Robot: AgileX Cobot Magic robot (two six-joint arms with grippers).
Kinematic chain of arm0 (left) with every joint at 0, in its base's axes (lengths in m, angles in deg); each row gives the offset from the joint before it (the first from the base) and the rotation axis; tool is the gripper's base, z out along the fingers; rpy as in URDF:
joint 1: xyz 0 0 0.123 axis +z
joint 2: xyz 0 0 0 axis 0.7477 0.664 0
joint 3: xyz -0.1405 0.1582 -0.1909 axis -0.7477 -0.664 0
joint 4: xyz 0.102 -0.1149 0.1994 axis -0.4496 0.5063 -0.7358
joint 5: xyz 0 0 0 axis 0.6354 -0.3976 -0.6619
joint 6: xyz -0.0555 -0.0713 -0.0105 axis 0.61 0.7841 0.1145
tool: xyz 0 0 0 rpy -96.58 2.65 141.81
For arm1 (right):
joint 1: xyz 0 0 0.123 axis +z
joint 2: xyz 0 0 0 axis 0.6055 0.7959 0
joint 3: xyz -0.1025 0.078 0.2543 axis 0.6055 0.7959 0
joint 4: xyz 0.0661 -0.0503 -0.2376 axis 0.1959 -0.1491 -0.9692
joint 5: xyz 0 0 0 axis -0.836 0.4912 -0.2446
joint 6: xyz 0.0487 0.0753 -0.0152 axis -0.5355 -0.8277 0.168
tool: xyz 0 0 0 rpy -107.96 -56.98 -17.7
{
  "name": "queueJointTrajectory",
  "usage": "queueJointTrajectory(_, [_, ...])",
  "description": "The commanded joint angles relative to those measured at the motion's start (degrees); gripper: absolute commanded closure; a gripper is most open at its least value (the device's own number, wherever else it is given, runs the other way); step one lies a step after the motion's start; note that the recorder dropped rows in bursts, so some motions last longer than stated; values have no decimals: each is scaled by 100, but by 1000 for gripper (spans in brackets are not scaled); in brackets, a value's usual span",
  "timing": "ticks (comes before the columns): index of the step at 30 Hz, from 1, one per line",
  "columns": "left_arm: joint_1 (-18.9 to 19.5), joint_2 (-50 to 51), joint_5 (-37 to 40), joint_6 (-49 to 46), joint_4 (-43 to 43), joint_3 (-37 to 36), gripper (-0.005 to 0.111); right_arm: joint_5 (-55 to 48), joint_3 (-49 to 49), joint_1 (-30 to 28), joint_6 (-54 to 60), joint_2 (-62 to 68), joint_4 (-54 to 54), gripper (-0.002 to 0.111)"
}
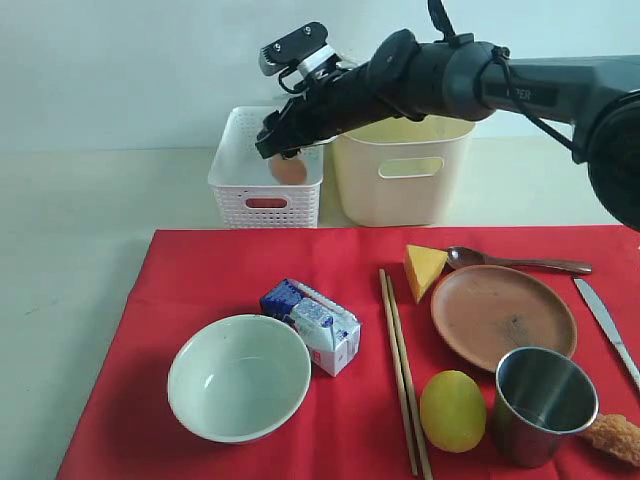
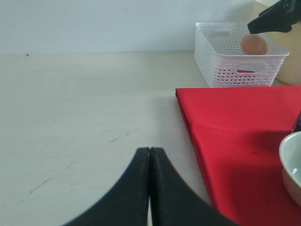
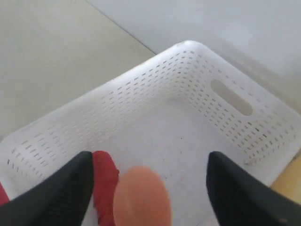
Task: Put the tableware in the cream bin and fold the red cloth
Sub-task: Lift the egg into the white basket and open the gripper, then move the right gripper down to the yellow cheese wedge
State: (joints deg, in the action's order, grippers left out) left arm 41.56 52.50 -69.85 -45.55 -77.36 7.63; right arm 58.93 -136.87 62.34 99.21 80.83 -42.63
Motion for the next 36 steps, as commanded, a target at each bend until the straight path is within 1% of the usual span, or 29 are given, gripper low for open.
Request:
queueJointTrajectory(1, [24, -24, -32, 30, 35, -17, 107, -285, 72, -41, -69, -145, -34, 28])
queueJointTrajectory(3, [24, -24, -32, 30, 35, -17, 107, -376, 72, -41, -69, -289, -34, 27])
queueJointTrajectory(9, [24, -24, -32, 30, 35, -17, 107, -897, 72, -41, -174, -907, -64, 28])
queueJointTrajectory(12, [24, -24, -32, 30, 35, -17, 107, -1211, 72, -41, -426, -1253, -133, 32])
queueJointTrajectory(16, [24, -24, -32, 30, 35, -17, 107, -1692, 72, -41, -909, -1650, -638, 44])
queueJointTrajectory(18, [24, -24, -32, 30, 35, -17, 107, -2006, 72, -41, -1193, -1819, -971, 46])
queueJointTrajectory(23, [24, -24, -32, 30, 35, -17, 107, -2647, 83, -41, -2272, -2161, -2059, 46])
queueJointTrajectory(26, [24, -24, -32, 30, 35, -17, 107, -3008, 83, -41, -2690, -2264, -2495, 46])
queueJointTrajectory(30, [24, -24, -32, 30, 35, -17, 107, -3333, 265, -41, -2786, -2393, -2629, 46])
queueJointTrajectory(36, [24, -24, -32, 30, 35, -17, 107, -3164, 1071, -41, -2838, -2806, -2744, 46])
